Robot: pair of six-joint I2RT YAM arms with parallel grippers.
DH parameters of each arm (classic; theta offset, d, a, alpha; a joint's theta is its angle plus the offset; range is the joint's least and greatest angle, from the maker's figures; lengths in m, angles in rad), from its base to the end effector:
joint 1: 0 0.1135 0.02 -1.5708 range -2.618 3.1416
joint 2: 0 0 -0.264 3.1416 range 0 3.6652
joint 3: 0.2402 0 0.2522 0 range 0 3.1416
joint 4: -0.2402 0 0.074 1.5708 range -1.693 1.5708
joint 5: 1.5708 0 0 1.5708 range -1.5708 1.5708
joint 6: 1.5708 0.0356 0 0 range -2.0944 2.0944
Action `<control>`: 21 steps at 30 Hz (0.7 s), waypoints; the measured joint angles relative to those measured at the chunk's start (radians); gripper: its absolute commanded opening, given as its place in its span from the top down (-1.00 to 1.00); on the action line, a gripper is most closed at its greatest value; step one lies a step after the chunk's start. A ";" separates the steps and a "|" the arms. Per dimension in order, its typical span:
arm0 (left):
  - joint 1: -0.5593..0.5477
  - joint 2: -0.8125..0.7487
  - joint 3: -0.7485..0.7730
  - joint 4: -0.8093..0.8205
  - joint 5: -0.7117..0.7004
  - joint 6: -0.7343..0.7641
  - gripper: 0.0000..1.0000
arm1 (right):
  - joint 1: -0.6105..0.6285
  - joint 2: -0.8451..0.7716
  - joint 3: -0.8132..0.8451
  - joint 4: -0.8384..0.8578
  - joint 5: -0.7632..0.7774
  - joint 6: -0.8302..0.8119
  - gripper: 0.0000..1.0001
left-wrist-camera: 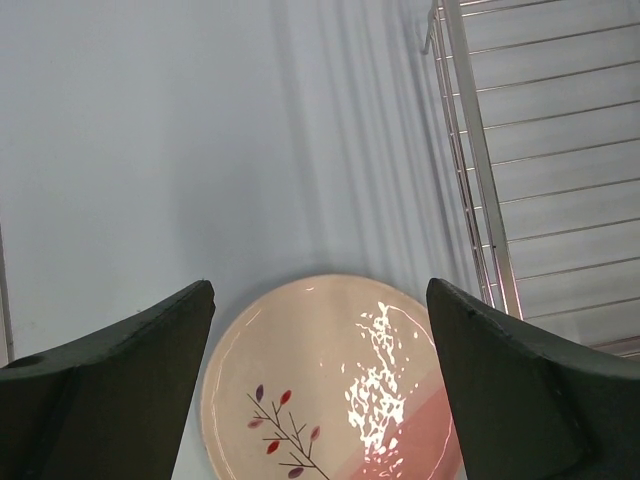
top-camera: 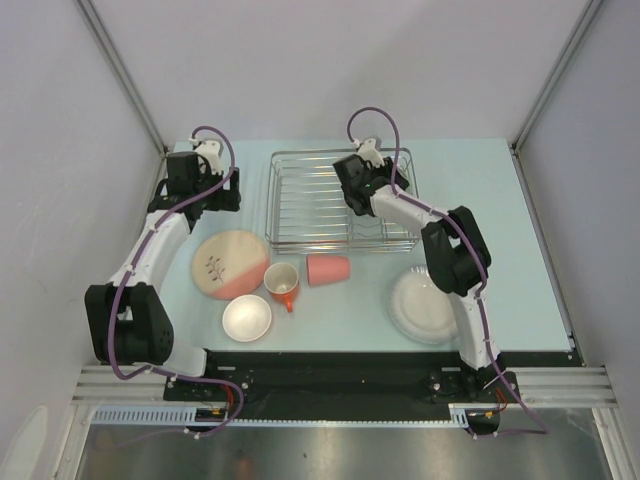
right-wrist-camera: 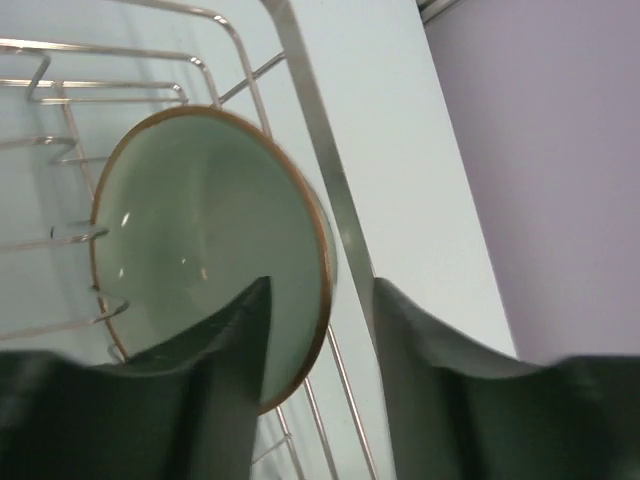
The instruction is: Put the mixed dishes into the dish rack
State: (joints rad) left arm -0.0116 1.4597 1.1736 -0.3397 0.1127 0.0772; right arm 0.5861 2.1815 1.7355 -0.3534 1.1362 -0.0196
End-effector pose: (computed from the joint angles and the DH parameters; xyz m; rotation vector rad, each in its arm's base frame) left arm 0.3312 -0.0078 0.3002 0.1605 2.1875 -0.0869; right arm 0.4180 0.2388 0.2144 -0.0985 1.9980 -0.9670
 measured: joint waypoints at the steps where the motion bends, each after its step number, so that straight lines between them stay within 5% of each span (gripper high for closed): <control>1: 0.000 0.000 0.000 0.000 0.001 0.000 -0.85 | 0.003 0.000 0.000 -0.007 -0.006 0.013 -0.33; 5: 0.000 0.000 0.000 -0.016 0.018 0.018 -0.86 | 0.026 0.000 0.000 -0.039 -0.025 0.029 -0.80; 10: 0.002 -0.017 0.008 -0.098 0.059 0.164 -0.86 | 0.038 -0.026 0.000 -0.105 -0.046 0.070 -0.97; 21: -0.004 -0.333 0.027 -0.593 0.151 0.594 -0.79 | 0.024 -0.438 -0.071 -0.164 -0.216 0.223 -0.99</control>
State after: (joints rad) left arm -0.0158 1.1263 1.2007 -0.9329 0.2634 0.6708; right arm 0.6102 1.7435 1.6646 -0.5179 0.9207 0.2035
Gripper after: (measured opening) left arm 0.894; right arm 0.994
